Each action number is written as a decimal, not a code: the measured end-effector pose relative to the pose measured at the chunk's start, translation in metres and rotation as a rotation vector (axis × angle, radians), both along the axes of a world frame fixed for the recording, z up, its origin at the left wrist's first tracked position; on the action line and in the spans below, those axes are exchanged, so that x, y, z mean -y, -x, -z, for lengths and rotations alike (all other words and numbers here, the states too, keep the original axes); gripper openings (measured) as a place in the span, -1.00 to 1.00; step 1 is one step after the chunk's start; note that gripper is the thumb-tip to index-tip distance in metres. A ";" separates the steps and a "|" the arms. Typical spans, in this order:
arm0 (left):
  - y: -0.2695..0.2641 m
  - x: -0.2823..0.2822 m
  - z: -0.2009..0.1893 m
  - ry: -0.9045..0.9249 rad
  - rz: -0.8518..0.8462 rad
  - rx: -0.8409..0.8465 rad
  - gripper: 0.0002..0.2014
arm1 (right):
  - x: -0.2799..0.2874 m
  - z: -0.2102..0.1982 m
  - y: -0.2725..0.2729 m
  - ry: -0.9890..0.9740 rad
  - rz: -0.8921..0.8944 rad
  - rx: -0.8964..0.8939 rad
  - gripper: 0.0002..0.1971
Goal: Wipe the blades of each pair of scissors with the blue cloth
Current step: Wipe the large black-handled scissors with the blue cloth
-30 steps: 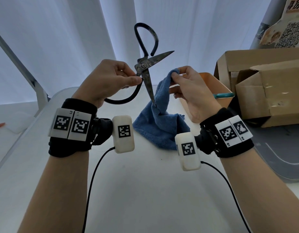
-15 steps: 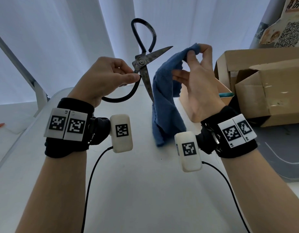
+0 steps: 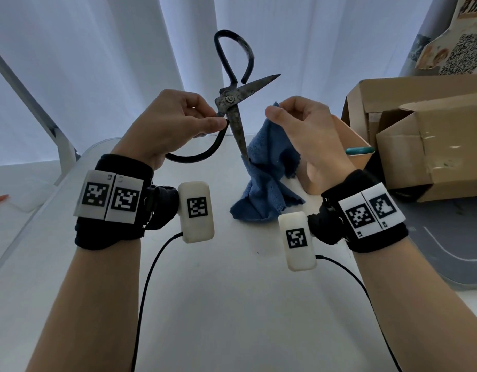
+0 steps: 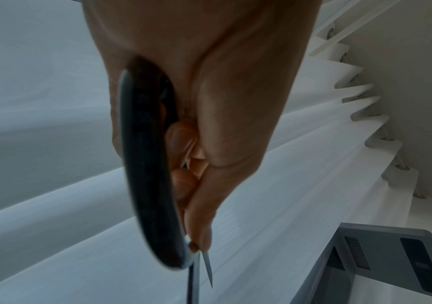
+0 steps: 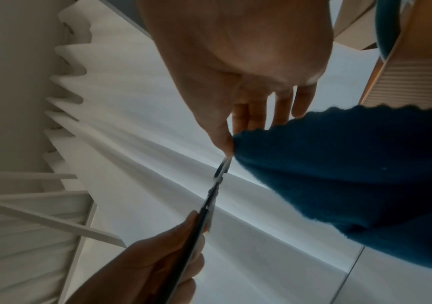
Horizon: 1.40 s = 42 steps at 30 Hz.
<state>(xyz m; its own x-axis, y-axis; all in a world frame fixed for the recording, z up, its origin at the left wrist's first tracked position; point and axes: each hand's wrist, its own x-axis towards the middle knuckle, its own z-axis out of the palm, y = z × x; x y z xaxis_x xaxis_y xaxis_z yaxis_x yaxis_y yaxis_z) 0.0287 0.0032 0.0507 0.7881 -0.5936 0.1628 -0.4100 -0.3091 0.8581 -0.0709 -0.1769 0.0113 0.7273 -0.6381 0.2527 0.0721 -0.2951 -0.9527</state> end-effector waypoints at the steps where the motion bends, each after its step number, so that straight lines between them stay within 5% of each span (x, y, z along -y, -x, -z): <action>1: 0.000 0.000 0.000 0.001 0.001 0.001 -0.86 | 0.000 0.001 -0.001 0.002 0.012 -0.001 -0.81; 12: 0.003 0.005 0.003 0.004 0.046 0.018 -0.80 | -0.010 -0.006 0.007 -0.431 -0.445 0.161 -0.90; 18: 0.007 0.008 0.002 0.008 0.088 0.024 -0.83 | -0.008 -0.001 0.003 -0.499 -0.434 0.168 -0.74; 23: 0.009 0.010 0.003 -0.008 0.117 0.038 -0.86 | -0.009 0.000 0.003 -0.510 -0.352 0.126 -0.95; 29: 0.009 0.012 0.004 -0.026 0.138 0.051 -0.85 | -0.012 0.002 0.001 -0.406 -0.265 0.030 -0.70; 42: 0.011 0.017 0.008 -0.051 0.163 0.058 -0.85 | -0.009 0.002 0.000 -0.519 -0.258 0.036 -0.65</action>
